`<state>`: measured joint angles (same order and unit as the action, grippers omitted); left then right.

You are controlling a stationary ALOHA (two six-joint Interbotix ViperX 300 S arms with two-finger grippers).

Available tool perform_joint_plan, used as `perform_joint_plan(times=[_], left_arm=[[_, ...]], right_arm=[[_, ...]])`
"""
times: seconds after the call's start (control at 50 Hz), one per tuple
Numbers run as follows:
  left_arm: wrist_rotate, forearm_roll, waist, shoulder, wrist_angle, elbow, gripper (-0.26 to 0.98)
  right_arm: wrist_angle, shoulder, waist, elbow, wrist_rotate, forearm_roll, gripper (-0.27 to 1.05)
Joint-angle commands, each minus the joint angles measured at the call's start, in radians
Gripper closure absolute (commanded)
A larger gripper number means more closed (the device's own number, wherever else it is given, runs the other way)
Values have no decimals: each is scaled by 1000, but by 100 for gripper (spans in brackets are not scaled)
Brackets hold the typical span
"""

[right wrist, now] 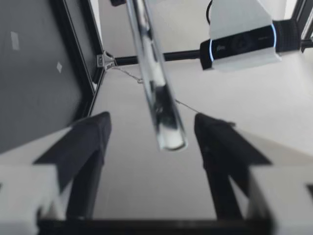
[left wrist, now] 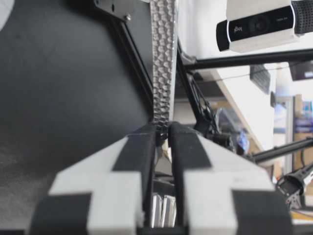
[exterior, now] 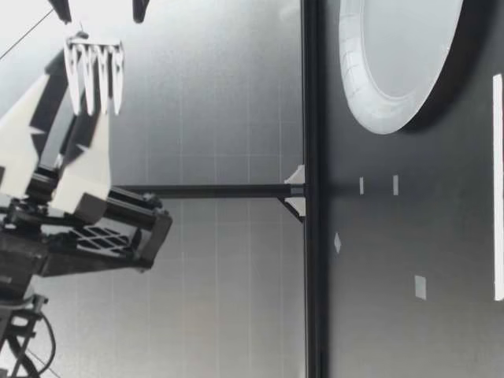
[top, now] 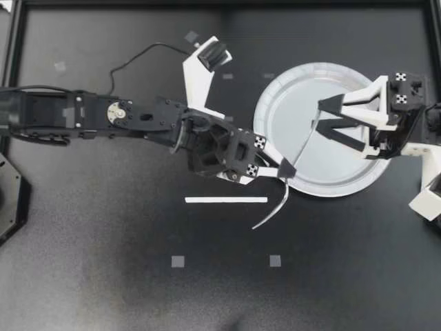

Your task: Pick up the fork and place it on the plate.

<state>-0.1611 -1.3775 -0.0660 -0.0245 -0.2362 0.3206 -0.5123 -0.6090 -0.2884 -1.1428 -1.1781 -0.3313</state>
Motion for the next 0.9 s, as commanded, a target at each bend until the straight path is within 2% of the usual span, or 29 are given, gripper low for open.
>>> perform_joint_plan(times=[0.0, 0.12, 0.18, 0.3, 0.36, 0.44, 0.5, 0.74, 0.88], left_arm=[[-5, -2, -2, 8, -12, -34, 72], [-5, -2, -2, -2, -18, -34, 72], [-9, -2, -2, -2, -18, -34, 72], [-29, -2, -6, 0, -9, -29, 72], [-35, -2, -14, 2, -8, -26, 72], [-38, 0, -20, 2, 5, -20, 72], [-49, 5, -23, 0, 15, -17, 72], [-210, 21, -28, 8, 26, -26, 69], [-261, 21, -29, 8, 32, -26, 54]], right_arm=[[-26, 12, 6, 35, 2, 5, 12], [-28, 25, 5, 43, 0, 5, 16], [-23, 34, 5, 44, 2, 9, 23], [-17, 43, 6, 44, 2, 18, 48], [-6, 44, 6, 44, 2, 20, 65], [8, 46, 6, 44, 2, 20, 79], [11, 41, 6, 43, 3, 21, 85], [11, 32, 6, 41, 8, 25, 86], [11, 31, 6, 41, 9, 35, 86]])
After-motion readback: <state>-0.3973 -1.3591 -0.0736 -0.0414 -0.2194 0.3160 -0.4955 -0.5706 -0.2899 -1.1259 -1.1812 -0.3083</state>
